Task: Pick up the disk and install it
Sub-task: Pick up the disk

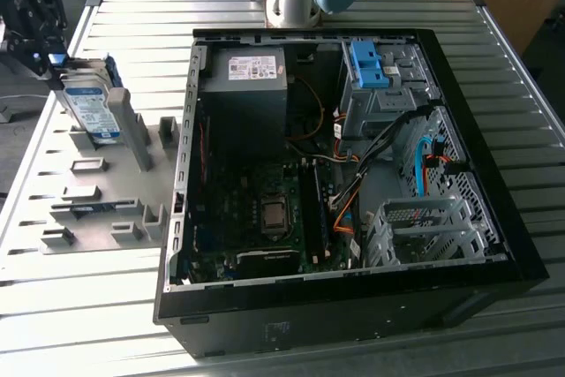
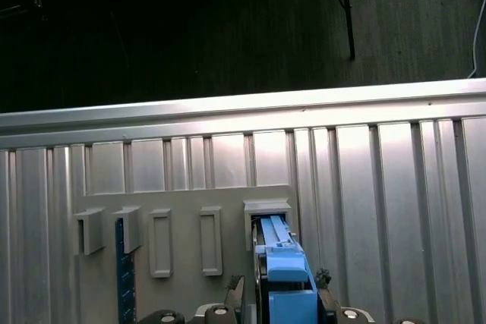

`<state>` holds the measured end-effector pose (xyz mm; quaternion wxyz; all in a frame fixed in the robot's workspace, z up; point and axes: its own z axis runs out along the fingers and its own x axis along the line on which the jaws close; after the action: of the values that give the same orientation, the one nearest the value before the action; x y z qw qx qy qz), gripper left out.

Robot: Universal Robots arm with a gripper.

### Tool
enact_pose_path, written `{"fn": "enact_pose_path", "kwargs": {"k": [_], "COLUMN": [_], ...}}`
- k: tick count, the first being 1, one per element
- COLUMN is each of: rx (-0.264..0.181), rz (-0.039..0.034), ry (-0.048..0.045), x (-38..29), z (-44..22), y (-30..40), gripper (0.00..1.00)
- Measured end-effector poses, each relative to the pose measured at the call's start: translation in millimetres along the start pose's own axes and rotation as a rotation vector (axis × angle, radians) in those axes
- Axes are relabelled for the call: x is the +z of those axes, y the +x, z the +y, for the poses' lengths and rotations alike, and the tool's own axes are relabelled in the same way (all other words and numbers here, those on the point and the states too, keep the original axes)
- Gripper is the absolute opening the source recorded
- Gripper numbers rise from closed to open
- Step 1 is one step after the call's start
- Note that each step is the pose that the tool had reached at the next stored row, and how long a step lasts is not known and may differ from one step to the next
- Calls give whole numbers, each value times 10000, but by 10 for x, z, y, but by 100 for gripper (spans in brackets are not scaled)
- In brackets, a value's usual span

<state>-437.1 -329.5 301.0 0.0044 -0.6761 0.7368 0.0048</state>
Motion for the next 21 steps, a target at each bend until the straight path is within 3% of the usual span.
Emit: {"fn": "enact_pose_path", "kwargs": {"k": [1,16,21], "rx": [0,0,0], "rz": [0,2,148], "ry": [-1,4,14], "x": [2,26,47], "z": [0,3,4], "y": [0,-35,-34], "gripper": [45,45,45]}}
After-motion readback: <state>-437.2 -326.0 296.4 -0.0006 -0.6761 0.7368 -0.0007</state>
